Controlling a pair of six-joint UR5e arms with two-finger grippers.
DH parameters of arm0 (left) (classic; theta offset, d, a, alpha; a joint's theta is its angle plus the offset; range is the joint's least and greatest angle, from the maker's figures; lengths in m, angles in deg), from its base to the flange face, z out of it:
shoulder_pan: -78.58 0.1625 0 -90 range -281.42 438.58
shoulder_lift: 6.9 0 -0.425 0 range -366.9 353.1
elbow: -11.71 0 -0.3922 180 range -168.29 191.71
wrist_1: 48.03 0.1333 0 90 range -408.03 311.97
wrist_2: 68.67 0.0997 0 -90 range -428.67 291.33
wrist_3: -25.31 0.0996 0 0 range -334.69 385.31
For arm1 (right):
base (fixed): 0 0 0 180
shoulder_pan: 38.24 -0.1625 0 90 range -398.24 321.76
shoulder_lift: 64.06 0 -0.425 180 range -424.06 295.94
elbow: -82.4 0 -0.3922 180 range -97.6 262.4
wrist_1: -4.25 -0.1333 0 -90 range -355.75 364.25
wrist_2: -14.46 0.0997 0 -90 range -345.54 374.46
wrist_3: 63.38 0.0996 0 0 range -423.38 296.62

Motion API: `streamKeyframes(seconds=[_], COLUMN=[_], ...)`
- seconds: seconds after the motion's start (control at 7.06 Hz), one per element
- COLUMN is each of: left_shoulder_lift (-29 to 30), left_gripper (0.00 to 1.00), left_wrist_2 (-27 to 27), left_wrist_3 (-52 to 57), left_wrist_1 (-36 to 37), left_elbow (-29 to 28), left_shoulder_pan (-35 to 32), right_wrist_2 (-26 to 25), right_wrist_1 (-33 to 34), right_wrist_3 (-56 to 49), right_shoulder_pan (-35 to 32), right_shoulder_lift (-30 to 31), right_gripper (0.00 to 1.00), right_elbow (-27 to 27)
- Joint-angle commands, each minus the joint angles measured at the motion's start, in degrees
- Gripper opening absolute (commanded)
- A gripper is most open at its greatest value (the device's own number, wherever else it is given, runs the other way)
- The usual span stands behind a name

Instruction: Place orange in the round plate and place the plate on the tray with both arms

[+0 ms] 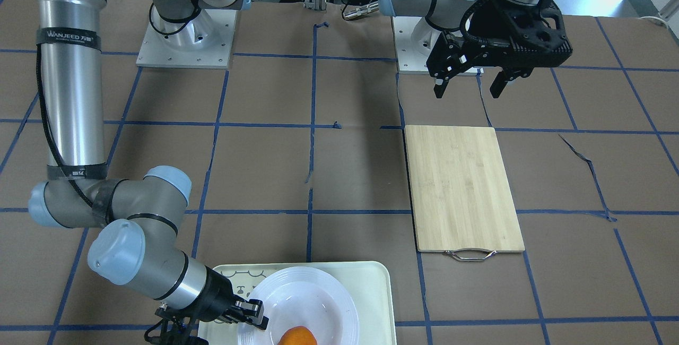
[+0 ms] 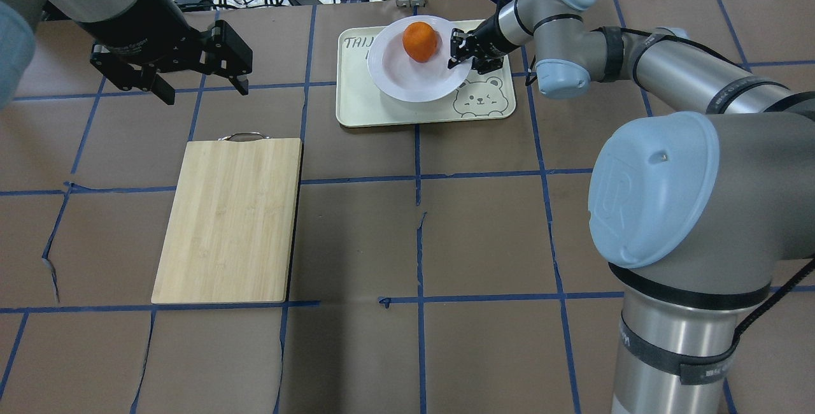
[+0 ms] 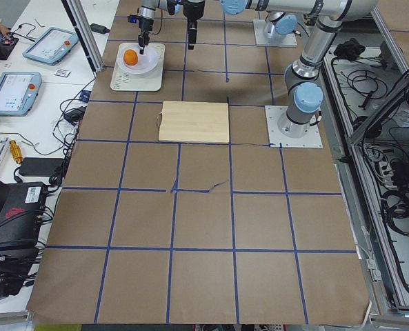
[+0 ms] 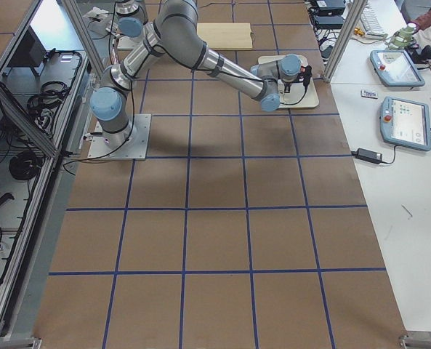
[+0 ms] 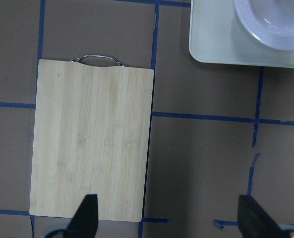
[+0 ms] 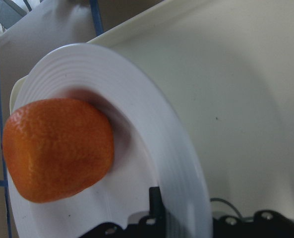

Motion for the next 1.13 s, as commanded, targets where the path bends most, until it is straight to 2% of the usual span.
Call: streamKeyframes(seconds=[0.0, 0.14, 0.28, 0.42, 0.57, 0.71, 0.85, 0.99], left_shoulder_lift=[0.0, 0.0, 0.0, 0.0, 0.0, 0.0, 0.0, 0.0], left_gripper=[1.00, 1.00, 1.00, 1.00, 1.00, 1.00, 1.00, 1.00], left_wrist_2=[0.0, 0.0, 0.0, 0.0, 0.0, 0.0, 0.0, 0.0], left_wrist_3=[0.0, 0.0, 0.0, 0.0, 0.0, 0.0, 0.0, 0.0], left_wrist_1=[0.0, 0.0, 0.0, 0.0, 0.0, 0.0, 0.0, 0.0], left_elbow=[0.0, 0.0, 0.0, 0.0, 0.0, 0.0, -0.1, 0.0], left_shoulder_pan=[0.0, 0.0, 0.0, 0.0, 0.0, 0.0, 0.1, 0.1], right_wrist_2=[-1.4, -1.4, -1.5, -1.8, -4.6, -11.9, -21.3, -25.3], right_wrist_1=[0.0, 0.0, 0.0, -1.7, -7.4, -16.9, -24.5, -32.8], right_wrist_3=[0.8, 2.4, 4.2, 3.7, -1.0, -11.0, -16.2, -16.6], right_shoulder_pan=[0.9, 0.9, 1.3, 2.9, 3.7, 3.9, 3.8, 3.6], right_shoulder_lift=[0.6, 0.9, 2.1, 3.9, 6.2, 9.1, 12.4, 17.3], right_gripper=[0.58, 0.89, 1.00, 1.00, 1.00, 1.00, 1.00, 1.00], right_elbow=[0.4, 0.5, 0.4, 0.2, -0.6, -2.1, -3.8, -3.4])
